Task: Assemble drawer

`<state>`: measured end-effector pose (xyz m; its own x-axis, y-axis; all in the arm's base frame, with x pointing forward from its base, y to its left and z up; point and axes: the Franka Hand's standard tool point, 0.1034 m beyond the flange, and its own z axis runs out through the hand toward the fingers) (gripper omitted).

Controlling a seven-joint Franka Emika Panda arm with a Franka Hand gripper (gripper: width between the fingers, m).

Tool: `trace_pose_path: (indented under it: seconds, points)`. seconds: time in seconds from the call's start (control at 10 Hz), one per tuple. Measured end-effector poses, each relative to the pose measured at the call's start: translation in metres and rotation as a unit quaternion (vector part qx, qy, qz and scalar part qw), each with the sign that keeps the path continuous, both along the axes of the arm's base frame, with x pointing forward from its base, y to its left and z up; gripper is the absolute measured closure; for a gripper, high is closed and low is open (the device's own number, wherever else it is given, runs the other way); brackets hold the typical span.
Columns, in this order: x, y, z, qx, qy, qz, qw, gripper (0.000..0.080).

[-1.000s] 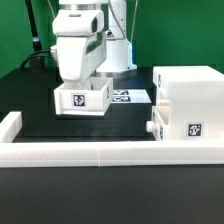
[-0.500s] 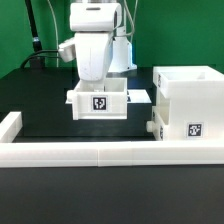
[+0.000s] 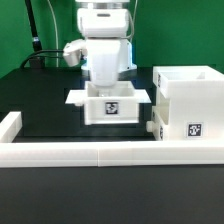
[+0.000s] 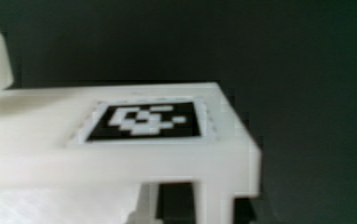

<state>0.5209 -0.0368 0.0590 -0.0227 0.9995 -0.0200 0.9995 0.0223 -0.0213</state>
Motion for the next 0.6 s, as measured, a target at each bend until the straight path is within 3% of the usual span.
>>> trace_pose_path:
  seconds: [0.1, 0.4, 0.6]
  points:
    - [0.003, 0.007, 0.001, -0.006, -0.003, 0.022, 1.0, 0.0758]
    - [0.001, 0.005, 0.0, -0.005, -0.001, 0.013, 1.0, 0.0758]
    - [0.006, 0.019, 0.003, -0.005, -0.002, -0.014, 1.0, 0.0758]
